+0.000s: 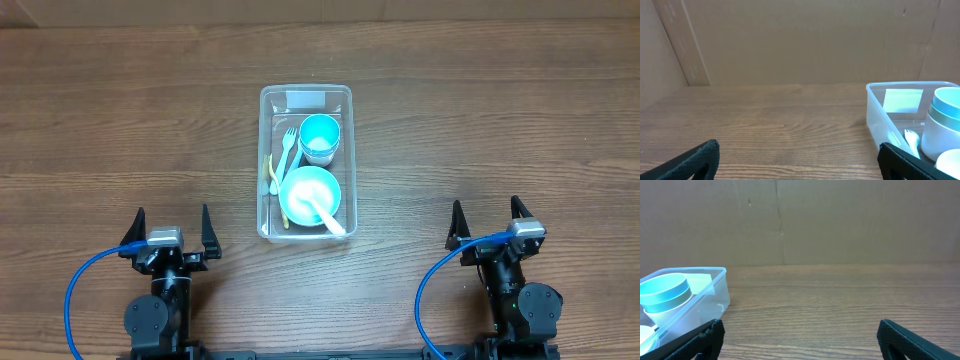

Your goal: Pack container

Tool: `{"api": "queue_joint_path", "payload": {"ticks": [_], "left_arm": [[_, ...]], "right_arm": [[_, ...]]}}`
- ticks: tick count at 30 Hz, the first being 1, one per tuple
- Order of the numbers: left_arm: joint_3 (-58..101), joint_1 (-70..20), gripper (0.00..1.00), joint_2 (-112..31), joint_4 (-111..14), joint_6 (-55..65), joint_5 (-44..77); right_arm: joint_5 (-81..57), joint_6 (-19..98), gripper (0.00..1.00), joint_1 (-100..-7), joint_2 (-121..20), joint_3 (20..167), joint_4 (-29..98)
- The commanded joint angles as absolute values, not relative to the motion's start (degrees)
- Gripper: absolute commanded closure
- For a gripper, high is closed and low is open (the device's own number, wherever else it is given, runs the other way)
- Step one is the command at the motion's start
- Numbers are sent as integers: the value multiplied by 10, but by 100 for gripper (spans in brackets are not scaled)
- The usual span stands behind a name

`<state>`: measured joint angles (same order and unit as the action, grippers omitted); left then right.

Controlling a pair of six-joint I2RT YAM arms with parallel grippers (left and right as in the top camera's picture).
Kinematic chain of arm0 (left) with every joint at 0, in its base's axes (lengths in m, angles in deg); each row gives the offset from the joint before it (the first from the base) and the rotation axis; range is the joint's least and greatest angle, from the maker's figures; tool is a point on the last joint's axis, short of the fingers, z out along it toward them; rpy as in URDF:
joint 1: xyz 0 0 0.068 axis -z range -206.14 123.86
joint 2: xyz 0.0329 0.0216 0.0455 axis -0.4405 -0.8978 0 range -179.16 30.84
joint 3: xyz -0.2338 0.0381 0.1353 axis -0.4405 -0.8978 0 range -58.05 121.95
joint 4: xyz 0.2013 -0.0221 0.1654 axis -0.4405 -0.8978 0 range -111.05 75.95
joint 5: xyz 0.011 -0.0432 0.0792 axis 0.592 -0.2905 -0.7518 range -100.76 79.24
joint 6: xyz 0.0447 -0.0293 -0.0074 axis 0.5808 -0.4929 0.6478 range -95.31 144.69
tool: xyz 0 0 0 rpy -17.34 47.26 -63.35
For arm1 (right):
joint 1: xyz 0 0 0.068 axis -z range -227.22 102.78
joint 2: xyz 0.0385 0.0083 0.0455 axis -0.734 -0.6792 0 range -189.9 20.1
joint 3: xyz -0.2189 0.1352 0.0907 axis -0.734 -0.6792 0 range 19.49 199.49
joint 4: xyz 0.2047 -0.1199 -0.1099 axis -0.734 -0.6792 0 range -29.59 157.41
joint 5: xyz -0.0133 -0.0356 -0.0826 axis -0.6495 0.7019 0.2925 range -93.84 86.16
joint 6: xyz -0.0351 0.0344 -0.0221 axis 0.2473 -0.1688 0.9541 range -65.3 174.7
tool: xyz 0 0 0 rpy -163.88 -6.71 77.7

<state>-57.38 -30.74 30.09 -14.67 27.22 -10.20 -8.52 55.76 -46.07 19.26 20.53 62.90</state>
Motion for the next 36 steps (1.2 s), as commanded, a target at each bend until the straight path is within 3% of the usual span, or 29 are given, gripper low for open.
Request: {"api": "queue_joint_path", "payload": {"ticks": [1, 36], "left_arm": [[-578, -306, 0, 306, -152, 288, -109], [-578, -306, 0, 305, -185, 288, -109]], "right_arm": [[-91, 556, 0, -457, 199, 199, 633], [-91, 556, 0, -457, 199, 199, 633]]}}
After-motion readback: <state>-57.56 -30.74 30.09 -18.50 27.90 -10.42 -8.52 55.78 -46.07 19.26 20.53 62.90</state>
